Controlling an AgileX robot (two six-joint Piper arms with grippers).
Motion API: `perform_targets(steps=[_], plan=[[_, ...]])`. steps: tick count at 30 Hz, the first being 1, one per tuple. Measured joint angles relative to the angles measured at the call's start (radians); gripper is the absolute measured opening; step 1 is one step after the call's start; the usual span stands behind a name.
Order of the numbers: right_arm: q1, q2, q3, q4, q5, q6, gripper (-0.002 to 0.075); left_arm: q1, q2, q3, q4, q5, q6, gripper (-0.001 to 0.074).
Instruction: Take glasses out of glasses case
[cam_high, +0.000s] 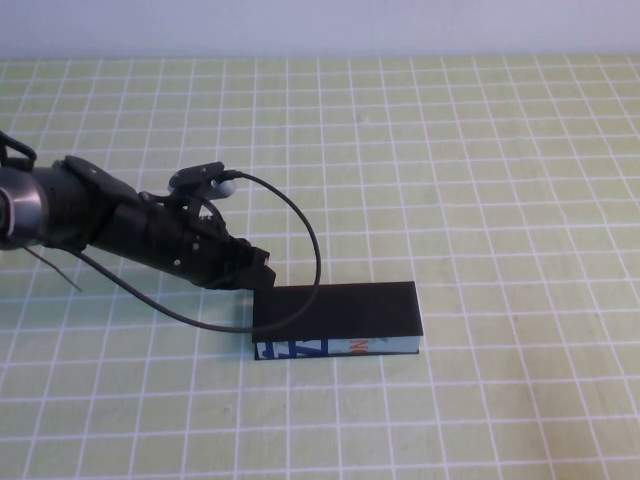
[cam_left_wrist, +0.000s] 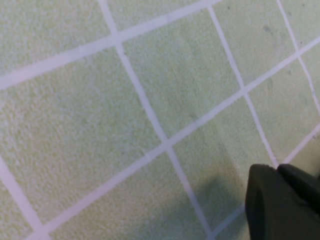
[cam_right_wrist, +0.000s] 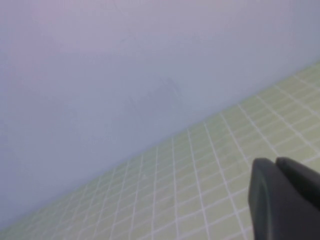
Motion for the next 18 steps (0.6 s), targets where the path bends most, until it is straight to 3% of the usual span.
perform_targets(steps=[8, 13, 18], plan=[[0.0, 0.229, -0.234, 0.06, 0.446, 0.003, -0.0018, 0.0, 0.0, 0.0, 0.005, 0.0, 0.0, -0.0004], [0.0, 0.543, -0.465, 0.06, 0.702, -0.177, -0.0018, 0.0, 0.0, 0.0, 0.005, 0.002, 0.0, -0.0004], [0.0, 0.844, -0.638, 0.108, 0.807, -0.372, -0.0018, 0.0, 0.0, 0.0, 0.005, 0.002, 0.0, -0.0004]])
